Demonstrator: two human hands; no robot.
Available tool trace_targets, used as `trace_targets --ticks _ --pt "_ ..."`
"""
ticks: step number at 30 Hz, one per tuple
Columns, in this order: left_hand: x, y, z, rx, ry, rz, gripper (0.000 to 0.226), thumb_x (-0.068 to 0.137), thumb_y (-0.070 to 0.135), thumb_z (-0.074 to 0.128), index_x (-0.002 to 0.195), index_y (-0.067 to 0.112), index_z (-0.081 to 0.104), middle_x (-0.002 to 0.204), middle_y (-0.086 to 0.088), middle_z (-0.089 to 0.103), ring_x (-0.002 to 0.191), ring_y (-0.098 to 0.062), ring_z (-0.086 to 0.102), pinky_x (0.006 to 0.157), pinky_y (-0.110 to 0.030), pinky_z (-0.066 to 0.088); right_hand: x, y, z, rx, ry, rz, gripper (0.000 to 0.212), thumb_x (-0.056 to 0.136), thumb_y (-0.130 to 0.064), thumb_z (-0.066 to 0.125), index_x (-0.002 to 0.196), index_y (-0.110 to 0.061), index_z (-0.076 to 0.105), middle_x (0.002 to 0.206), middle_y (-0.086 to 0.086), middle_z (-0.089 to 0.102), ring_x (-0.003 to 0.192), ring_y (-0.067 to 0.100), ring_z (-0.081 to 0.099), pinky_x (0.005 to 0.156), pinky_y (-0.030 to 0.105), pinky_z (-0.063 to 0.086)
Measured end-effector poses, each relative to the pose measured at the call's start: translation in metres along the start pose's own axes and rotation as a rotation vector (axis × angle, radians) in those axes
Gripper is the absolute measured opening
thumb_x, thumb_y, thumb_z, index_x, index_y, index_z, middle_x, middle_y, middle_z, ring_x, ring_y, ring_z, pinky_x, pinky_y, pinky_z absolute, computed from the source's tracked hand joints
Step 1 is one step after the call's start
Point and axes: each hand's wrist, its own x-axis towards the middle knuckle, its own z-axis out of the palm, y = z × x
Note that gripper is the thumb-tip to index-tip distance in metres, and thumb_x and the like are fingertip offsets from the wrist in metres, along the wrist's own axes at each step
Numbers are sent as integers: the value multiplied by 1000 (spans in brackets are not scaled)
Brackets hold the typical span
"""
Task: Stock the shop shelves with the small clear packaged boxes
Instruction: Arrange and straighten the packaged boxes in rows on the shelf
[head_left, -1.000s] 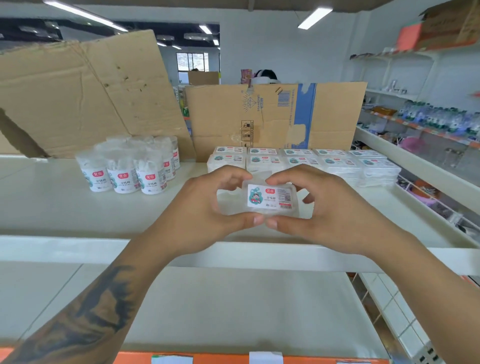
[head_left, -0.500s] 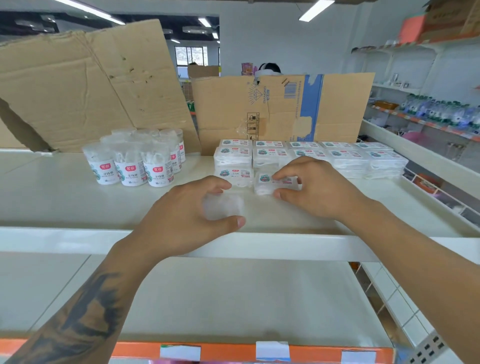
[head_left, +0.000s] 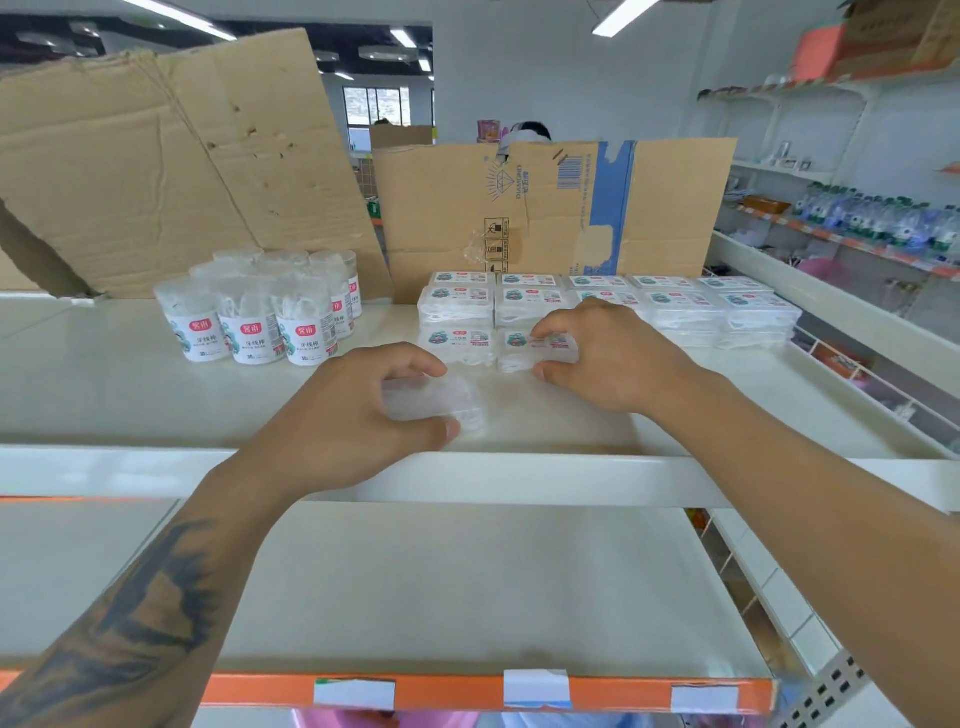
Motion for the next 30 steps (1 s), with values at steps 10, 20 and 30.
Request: trace_targets --ticks 10,20,30 --pt "11 38 2 -491 12 46 35 81 50 81 95 17 82 90 -4 77 81 -18 68 69 -28 48 -61 -18 -9 574 112 -245 40 88 -29 79 123 -40 63 120 -19 64 109 6 62 90 31 52" --pt "7 61 12 -801 -69 -54 50 82 48 63 111 9 76 104 -17 77 83 -41 75 70 -38 55 -82 -4 -9 1073 138 -118 29 88 -15 79 116 -17 71 102 9 76 81 29 64 81 46 52" --pt "6 67 19 -816 -130 -19 27 86 29 69 100 9 78 101 -9 77 85 -32 75 74 -40 60 -81 -13 -19 1557 380 -43 37 76 -19 81 107 -11 61 86 19 69 72 29 60 71 42 56"
